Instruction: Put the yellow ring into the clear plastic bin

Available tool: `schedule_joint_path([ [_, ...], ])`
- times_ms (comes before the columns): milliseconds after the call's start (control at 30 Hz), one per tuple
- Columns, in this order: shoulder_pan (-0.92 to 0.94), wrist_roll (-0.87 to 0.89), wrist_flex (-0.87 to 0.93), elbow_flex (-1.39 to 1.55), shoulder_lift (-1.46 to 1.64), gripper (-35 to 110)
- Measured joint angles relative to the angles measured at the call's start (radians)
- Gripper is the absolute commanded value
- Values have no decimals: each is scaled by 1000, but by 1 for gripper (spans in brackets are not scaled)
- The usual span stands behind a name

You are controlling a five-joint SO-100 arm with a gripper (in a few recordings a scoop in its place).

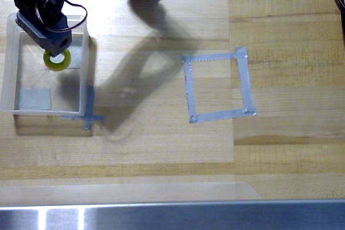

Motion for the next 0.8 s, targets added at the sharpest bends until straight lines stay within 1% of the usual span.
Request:
schedule_joint_path([
  [333,0,2,-301,225,-20,0],
  [533,20,9,-420,314,-26,0],
  [800,75,12,-508,327,-32,0],
])
